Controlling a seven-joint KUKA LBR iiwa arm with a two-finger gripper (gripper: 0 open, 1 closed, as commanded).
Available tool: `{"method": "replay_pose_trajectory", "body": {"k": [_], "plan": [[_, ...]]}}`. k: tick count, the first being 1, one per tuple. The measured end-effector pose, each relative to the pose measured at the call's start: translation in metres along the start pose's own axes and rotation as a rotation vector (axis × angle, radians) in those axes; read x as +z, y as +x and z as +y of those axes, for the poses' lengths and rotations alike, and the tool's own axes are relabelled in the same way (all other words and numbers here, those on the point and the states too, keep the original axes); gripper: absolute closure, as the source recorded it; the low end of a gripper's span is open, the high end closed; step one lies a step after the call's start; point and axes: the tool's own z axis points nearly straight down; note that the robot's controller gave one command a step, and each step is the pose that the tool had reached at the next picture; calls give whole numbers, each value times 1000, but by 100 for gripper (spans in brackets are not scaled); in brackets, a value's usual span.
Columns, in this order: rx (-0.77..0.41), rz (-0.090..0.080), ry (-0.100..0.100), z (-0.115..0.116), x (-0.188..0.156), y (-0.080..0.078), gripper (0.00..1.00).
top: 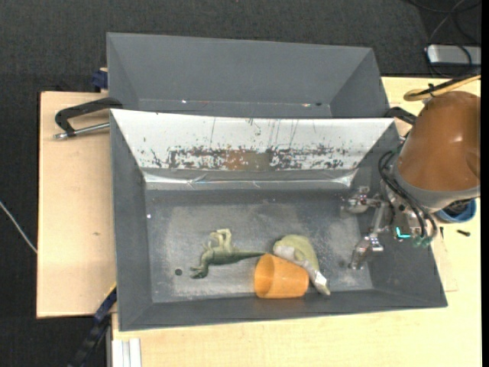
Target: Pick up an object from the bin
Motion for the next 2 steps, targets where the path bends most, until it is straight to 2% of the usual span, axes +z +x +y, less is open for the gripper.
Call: {"method": "replay_pose_trajectory", "body": {"k": [1, 2], "plan": [[-278, -3, -2, 78, 39, 5, 0], [-719, -10, 2, 86, 83, -16, 0]]}}
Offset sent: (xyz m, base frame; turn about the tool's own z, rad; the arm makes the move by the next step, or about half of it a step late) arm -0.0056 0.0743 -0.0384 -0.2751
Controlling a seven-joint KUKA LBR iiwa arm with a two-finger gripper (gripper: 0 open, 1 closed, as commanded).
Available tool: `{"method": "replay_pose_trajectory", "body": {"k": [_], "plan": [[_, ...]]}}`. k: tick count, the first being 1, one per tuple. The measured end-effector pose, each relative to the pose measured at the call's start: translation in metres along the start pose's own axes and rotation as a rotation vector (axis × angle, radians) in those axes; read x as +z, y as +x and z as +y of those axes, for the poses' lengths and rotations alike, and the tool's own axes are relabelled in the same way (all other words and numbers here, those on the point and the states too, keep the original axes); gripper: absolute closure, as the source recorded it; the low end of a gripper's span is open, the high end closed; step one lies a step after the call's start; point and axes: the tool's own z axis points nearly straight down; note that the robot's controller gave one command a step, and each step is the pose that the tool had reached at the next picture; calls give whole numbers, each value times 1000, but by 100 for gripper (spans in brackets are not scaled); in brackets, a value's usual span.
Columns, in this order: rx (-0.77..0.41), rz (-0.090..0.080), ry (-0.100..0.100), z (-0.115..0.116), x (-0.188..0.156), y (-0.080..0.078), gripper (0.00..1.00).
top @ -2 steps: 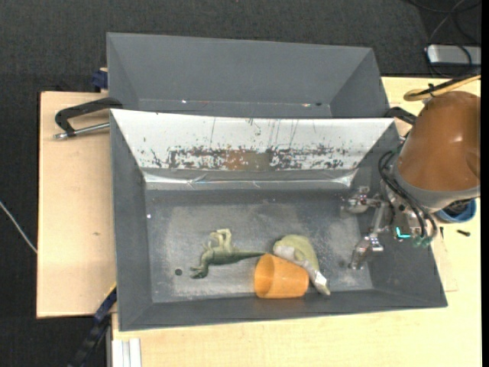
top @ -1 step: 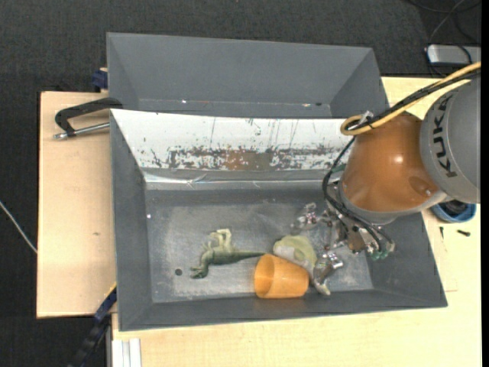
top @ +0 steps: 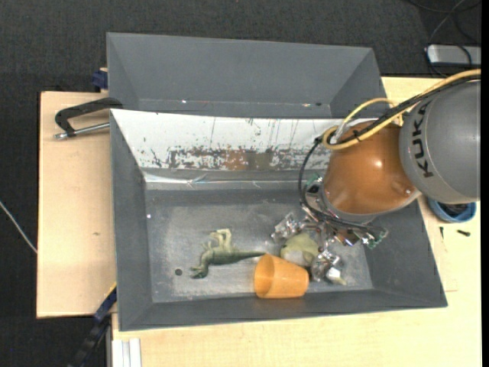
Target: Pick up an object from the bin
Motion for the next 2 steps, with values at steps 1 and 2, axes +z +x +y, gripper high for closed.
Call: {"method": "replay_pose_trajectory", "body": {"k": [1, 2], "plan": [[0, 0, 1, -1, -1, 0, 100], [-251, -2, 9, -58, -207, 48, 100]]}}
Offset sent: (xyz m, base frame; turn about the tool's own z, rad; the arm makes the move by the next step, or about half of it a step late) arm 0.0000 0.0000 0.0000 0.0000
